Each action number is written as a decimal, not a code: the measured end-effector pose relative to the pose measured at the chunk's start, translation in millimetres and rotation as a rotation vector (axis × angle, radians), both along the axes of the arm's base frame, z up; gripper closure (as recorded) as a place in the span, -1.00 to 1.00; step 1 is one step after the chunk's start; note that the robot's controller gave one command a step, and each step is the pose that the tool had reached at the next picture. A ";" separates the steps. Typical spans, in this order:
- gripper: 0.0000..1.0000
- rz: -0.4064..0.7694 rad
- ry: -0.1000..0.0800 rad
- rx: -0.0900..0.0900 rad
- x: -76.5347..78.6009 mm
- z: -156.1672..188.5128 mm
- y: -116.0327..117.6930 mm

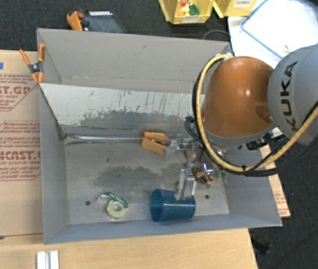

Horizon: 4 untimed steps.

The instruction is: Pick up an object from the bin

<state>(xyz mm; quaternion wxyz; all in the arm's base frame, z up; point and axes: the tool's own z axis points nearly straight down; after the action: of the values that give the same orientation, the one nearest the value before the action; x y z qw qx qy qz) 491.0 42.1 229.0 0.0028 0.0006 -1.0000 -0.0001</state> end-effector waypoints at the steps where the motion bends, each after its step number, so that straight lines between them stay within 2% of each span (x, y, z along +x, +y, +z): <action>1: -1.00 -0.001 -0.007 0.001 1.5 3.0 -0.3; 2: -1.00 0.107 -0.011 0.001 -4.8 -95.0 -15.8; 3: -1.00 0.245 -0.012 0.001 -9.0 -102.3 -23.9; 4: -1.00 0.061 -0.003 0.001 -9.2 -117.8 -12.6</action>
Offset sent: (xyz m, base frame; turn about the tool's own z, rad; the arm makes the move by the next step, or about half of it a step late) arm -0.0103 -0.0267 -0.1590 -0.1724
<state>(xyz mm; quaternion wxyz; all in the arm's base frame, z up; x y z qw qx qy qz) 481.8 29.5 111.1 0.0012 0.0311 -0.9995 -0.0006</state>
